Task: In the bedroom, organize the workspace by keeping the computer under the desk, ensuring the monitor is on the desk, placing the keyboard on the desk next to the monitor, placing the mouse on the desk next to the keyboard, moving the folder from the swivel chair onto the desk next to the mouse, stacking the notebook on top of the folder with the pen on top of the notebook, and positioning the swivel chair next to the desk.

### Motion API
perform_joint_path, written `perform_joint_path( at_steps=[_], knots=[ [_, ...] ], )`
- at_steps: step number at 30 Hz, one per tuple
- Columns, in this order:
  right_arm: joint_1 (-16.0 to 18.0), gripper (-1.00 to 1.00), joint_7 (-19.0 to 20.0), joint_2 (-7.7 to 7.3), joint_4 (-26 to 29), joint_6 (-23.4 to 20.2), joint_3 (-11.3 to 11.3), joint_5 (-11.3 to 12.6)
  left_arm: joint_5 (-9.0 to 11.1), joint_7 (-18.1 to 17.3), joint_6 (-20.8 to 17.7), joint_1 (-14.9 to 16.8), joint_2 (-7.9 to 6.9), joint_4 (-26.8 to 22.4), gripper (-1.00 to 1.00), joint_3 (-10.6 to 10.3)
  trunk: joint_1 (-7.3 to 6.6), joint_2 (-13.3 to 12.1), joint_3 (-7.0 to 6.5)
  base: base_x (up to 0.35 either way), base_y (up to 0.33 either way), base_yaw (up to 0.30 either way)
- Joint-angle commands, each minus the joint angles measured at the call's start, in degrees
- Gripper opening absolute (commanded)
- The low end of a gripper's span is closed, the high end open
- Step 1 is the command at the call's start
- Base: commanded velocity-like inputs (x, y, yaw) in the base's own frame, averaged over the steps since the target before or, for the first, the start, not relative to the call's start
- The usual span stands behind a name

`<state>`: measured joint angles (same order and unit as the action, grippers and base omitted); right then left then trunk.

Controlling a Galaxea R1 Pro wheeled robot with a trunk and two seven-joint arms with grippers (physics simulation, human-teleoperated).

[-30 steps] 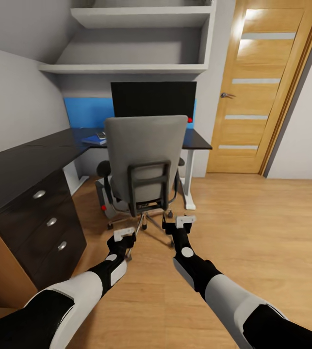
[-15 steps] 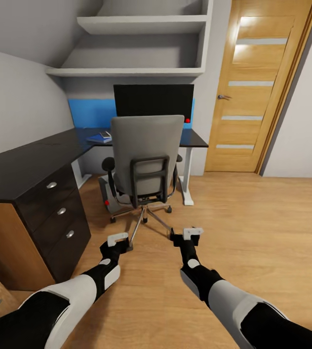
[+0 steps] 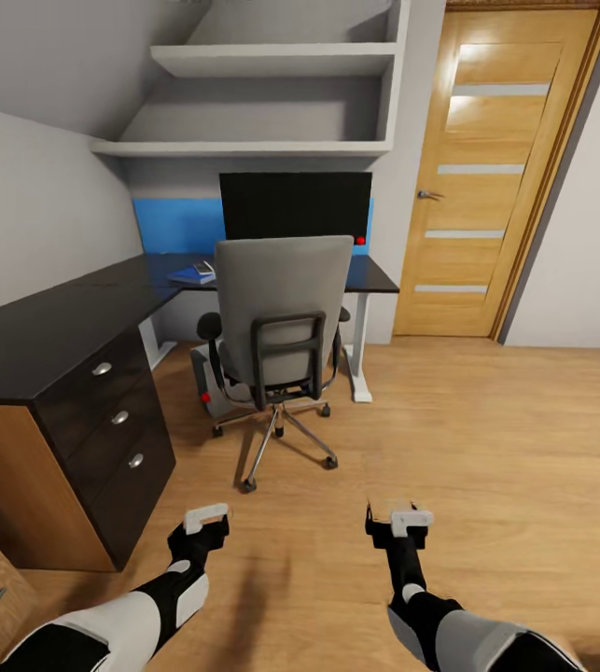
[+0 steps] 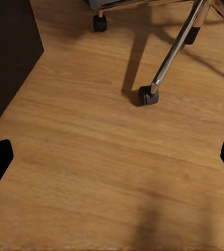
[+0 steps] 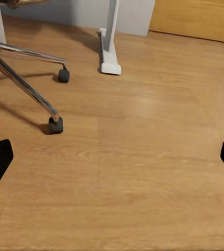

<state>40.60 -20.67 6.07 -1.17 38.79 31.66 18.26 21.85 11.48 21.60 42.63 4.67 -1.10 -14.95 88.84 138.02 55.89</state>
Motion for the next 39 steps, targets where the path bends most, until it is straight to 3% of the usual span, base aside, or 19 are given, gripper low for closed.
perform_joint_path(
  at_steps=[1, 9, 10, 16, 17, 20, 30, 34, 39],
  knots=[
    [-0.6, 1.0, -0.5, -0.01, -0.1, 0.5, 0.5, 0.2, 0.3, 0.3, 0.2, -0.5, -0.09, 0.0, 1.0, -0.5, -0.24, -0.4, -0.13, 0.0, 0.0, 0.0],
    [-3.0, 1.0, -0.9, -0.28, -0.1, 1.2, 0.5, 0.3, 0.3, 0.4, 0.3, -3.9, -1.23, 0.0, 1.0, -0.5, -1.99, -3.6, -1.57, 0.0, 0.0, 0.0],
    [-4.0, 1.0, -0.9, -0.31, -0.2, 1.8, 0.5, 0.2, 0.3, 0.4, 0.4, -5.7, -1.55, 0.0, 1.0, -0.5, -2.21, -4.0, -1.75, 0.0, 0.0, 0.0],
    [-5.7, 1.0, -1.1, -0.34, -0.2, 3.8, 0.5, 0.1, 0.3, 0.5, 0.5, -9.9, -1.86, 0.0, 1.0, -0.5, -3.53, -6.4, -2.83, 0.0, 0.0, 0.0],
    [-6.8, 1.0, -1.1, -0.36, -0.2, 4.3, 0.5, 0.1, 0.3, 0.5, 0.5, -12.6, -1.95, 0.0, 1.0, -0.5, -3.75, -6.8, -3.01, 0.0, 0.0, 0.0],
    [-8.3, 1.0, -1.1, -0.46, -0.1, 4.8, 0.5, 0.0, 0.3, 0.6, 0.6, -15.8, -2.24, 0.0, 1.0, -0.5, -4.41, -8.0, -3.54, 0.0, 0.0, 0.0],
    [-14.5, 1.0, -1.2, -2.75, -0.1, 10.7, 0.6, -0.1, 0.4, 0.5, 2.1, -25.2, -6.03, 0.0, 1.0, -0.5, -6.61, -12.0, -5.34, 0.0, 0.0, 0.0],
    [-16.3, 1.0, -1.2, -3.72, -0.1, 13.2, 0.6, -0.1, 0.4, 0.5, 5.1, -26.9, -7.1, 0.0, 1.0, -0.5, -7.49, -13.6, -6.06, 0.0, 0.0, 0.0],
    [-18.6, 1.0, -1.2, -4.32, -0.2, 16.7, 0.6, -0.1, 0.4, 0.5, 6.8, -28.3, -7.43, 0.0, 1.0, -0.5, -8.58, -15.6, -6.95, 0.0, 0.0, 0.0]
  ],
)
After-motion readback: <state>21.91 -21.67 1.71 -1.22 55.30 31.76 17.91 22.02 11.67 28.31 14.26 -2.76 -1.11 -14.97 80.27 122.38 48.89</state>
